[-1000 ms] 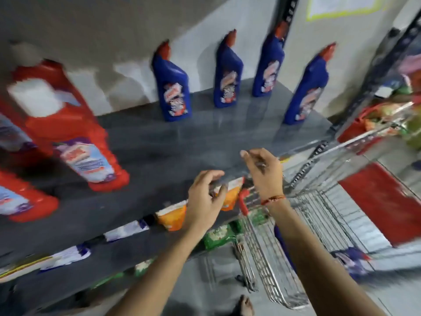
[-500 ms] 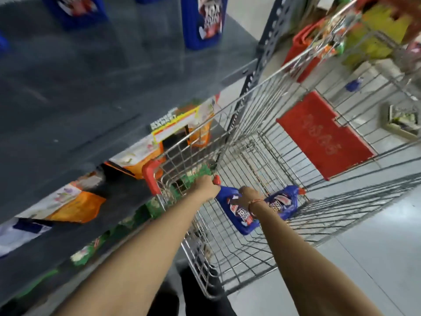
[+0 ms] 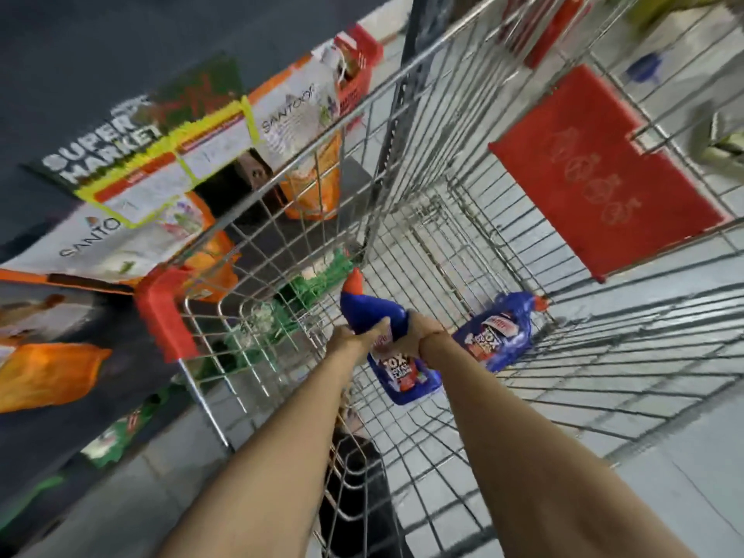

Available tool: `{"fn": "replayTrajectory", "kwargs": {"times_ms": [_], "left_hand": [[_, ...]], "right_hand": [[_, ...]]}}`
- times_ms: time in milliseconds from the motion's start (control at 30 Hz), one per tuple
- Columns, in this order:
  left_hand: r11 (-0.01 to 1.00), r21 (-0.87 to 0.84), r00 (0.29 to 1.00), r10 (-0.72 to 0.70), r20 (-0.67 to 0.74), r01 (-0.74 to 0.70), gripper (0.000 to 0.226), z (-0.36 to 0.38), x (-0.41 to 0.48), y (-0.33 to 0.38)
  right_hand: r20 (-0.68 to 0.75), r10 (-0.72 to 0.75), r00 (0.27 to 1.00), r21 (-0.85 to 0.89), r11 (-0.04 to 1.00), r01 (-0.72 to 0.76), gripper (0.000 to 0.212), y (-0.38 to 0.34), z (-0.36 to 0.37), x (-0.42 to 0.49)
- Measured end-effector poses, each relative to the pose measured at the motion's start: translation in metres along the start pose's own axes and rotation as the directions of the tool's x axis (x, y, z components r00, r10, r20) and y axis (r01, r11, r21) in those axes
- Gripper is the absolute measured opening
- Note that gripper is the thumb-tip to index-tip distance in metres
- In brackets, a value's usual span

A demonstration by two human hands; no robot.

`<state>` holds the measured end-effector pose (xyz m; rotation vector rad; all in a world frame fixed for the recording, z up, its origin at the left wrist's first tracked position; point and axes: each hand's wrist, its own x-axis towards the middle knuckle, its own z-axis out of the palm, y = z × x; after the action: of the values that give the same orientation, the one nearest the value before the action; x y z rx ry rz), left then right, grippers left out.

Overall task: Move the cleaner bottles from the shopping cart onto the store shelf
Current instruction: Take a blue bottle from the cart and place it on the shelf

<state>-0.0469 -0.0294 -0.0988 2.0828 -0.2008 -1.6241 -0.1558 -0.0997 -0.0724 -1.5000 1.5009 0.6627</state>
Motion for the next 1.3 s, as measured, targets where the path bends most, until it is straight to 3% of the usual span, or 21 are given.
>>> {"fn": "replayTrajectory", "kwargs": {"times_ms": [100,233,333,433,567,700,767,900,967,1133,1300], "left_hand": [[0.994,0.015,0.994,0.106,-0.021,-0.106,0.084,-0.012,-0.019,0.026],[0.966,-0.032,0.964,0.259,0.059,-0.257,0.059,-0.028,-0.063,0.071],[0.922,-0.094,0.917,0.385,0.106,-0.376,0.066,-0.04,-0.098,0.107],[0.84,-0.09,0.831,0.543,0.122,-0.536,0.069,-0.06,-0.153,0.149],[0.694,-0.049,0.688,0.719,0.098,-0.718,0.036,-0.097,-0.224,0.193],[0.575,-0.005,0.575,0.818,-0.022,-0.818,0.037,-0.153,-0.284,0.22],[0.528,0.052,0.521,0.847,-0.104,-0.848,0.059,-0.185,-0.314,0.227],[0.467,0.162,0.418,0.869,-0.264,-0.869,0.052,-0.254,-0.355,0.22],[0.452,0.203,0.367,0.862,-0.348,-0.869,0.064,-0.289,-0.361,0.209],[0.499,0.309,0.326,0.82,-0.471,-0.809,0.077,-0.355,-0.365,0.174],[0.563,0.339,0.344,0.778,-0.526,-0.754,0.058,-0.388,-0.368,0.144]], "right_hand": [[-0.033,-0.064,0.997,0.073,0.995,0.067,0.086,-0.012,-0.019,-0.017],[-0.158,-0.166,0.973,0.174,0.966,0.193,0.076,-0.02,-0.058,-0.064],[-0.288,-0.231,0.929,0.259,0.916,0.307,0.085,-0.029,-0.084,-0.105],[-0.413,-0.261,0.873,0.276,0.877,0.393,0.08,-0.047,-0.11,-0.16],[-0.571,-0.332,0.751,0.251,0.8,0.545,0.054,-0.083,-0.136,-0.234],[-0.645,-0.446,0.621,0.143,0.728,0.671,0.081,-0.136,-0.152,-0.284],[-0.66,-0.519,0.543,0.072,0.676,0.733,0.082,-0.166,-0.154,-0.301],[-0.648,-0.629,0.428,-0.056,0.601,0.797,0.082,-0.235,-0.14,-0.338],[-0.597,-0.702,0.388,-0.153,0.575,0.804,0.081,-0.267,-0.127,-0.347],[-0.487,-0.792,0.368,-0.193,0.509,0.839,0.077,-0.329,-0.087,-0.357],[-0.401,-0.841,0.363,-0.192,0.465,0.864,0.083,-0.362,-0.053,-0.348]]}}
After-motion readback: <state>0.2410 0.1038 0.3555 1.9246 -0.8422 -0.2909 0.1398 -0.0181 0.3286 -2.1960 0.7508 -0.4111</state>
